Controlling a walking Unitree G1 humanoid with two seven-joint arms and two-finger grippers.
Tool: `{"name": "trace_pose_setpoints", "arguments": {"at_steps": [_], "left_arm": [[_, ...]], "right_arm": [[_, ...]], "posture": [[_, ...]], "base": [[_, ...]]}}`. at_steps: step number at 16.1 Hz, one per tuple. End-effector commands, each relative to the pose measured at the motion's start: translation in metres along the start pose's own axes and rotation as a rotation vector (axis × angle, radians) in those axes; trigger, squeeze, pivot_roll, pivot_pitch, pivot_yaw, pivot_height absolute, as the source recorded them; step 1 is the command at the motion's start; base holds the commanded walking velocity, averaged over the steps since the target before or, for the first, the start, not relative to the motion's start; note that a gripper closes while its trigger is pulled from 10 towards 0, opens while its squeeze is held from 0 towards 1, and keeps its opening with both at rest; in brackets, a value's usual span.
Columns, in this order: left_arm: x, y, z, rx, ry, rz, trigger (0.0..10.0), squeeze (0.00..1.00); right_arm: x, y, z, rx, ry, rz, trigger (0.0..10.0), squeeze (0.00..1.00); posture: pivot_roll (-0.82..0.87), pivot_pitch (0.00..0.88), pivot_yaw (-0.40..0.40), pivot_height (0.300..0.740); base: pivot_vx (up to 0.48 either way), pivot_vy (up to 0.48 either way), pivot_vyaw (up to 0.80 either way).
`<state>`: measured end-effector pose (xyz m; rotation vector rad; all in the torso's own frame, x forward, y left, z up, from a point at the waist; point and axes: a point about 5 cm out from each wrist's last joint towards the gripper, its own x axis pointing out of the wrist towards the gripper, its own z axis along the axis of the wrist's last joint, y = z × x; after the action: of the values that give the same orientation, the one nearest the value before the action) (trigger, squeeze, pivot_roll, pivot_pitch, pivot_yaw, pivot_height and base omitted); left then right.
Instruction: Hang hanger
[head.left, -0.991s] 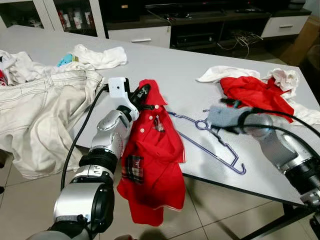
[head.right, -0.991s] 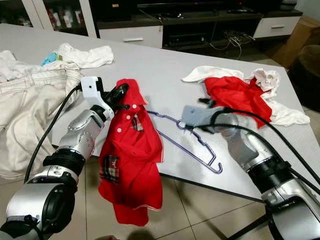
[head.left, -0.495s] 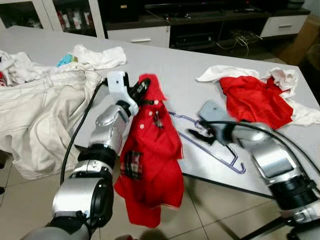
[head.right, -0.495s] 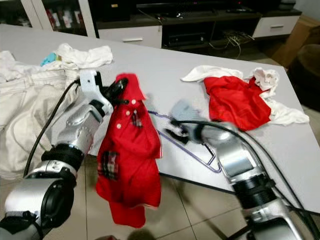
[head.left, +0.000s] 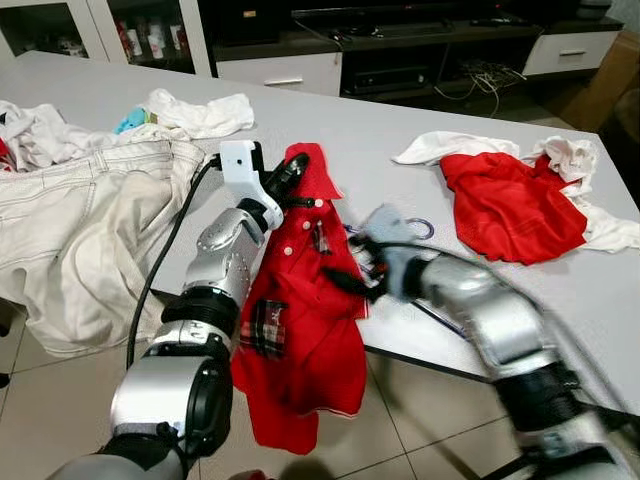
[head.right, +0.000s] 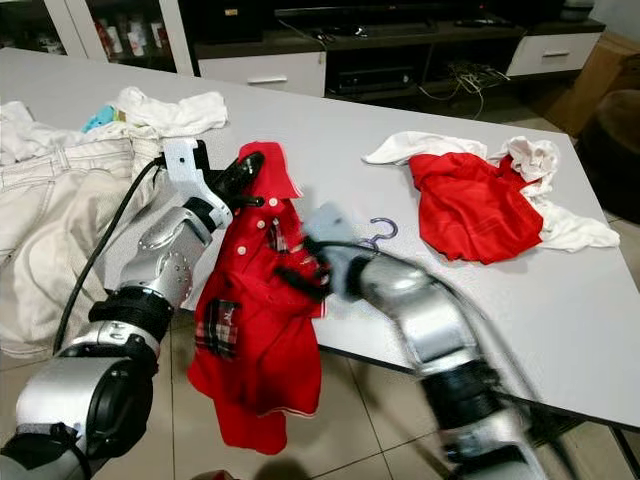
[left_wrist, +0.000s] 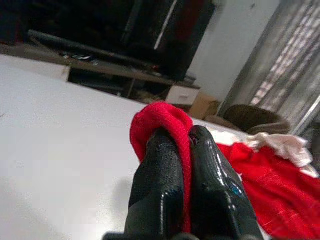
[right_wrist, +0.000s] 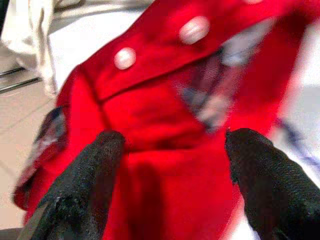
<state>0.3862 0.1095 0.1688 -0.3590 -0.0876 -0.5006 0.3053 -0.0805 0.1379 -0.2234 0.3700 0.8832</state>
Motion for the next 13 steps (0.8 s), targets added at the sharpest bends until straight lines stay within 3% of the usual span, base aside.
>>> {"name": "trace_pose_setpoints", "arguments": {"at_steps": [1,2,3,7,8,9,11,12,13], "left_arm": [[0.003,-0.003,0.011,0.010,-0.047,-0.024,0.0,0.00],[0.002,-0.004,0.010,0.008,-0.047,-0.027,0.0,0.00],[0.003,-0.008,0.009,-0.007,-0.053,-0.051,0.0,0.00],[0.002,-0.014,0.008,-0.039,-0.065,-0.083,0.0,0.00],[0.001,-0.014,0.008,-0.040,-0.066,-0.083,0.0,0.00],[0.001,-0.015,0.008,-0.052,-0.072,-0.084,0.0,0.00],[-0.001,-0.015,0.010,-0.063,-0.081,-0.088,0.0,0.00],[-0.003,-0.014,0.012,-0.079,-0.094,-0.085,0.0,0.00],[-0.003,-0.013,0.013,-0.081,-0.097,-0.084,0.0,0.00]], "right_arm": [[0.003,0.001,-0.005,0.029,0.024,-0.007,10.0,0.00],[0.004,0.002,-0.006,0.040,0.027,-0.005,10.0,0.00],[0.011,0.009,-0.011,0.133,0.023,0.009,10.0,0.00],[0.028,0.009,-0.025,0.227,0.062,-0.081,10.0,0.00],[0.030,0.007,-0.025,0.243,0.057,-0.096,4.7,0.00],[0.029,-0.005,-0.022,0.315,0.016,-0.199,0.0,0.00],[0.024,-0.024,-0.023,0.380,-0.014,-0.347,0.0,0.00],[0.014,-0.042,-0.026,0.436,-0.043,-0.485,0.0,0.00],[0.012,-0.045,-0.026,0.438,-0.047,-0.506,0.0,0.00]], "posture": [[-0.08,0.000,0.007,0.740],[-0.08,0.000,0.007,0.740],[-0.08,0.000,0.008,0.740],[-0.08,0.000,0.009,0.740],[-0.08,0.000,0.009,0.740],[-0.08,0.000,0.006,0.740],[-0.07,0.000,0.003,0.740],[-0.07,0.000,0.001,0.740],[-0.08,0.000,0.001,0.740]], "base": [[0.000,0.000,0.00],[0.000,0.000,0.00],[0.000,0.000,0.00],[0.000,0.000,0.00],[0.000,0.000,0.00],[0.000,0.000,0.00],[0.000,0.000,0.00],[0.000,0.000,0.00],[0.000,0.000,0.00]]}}
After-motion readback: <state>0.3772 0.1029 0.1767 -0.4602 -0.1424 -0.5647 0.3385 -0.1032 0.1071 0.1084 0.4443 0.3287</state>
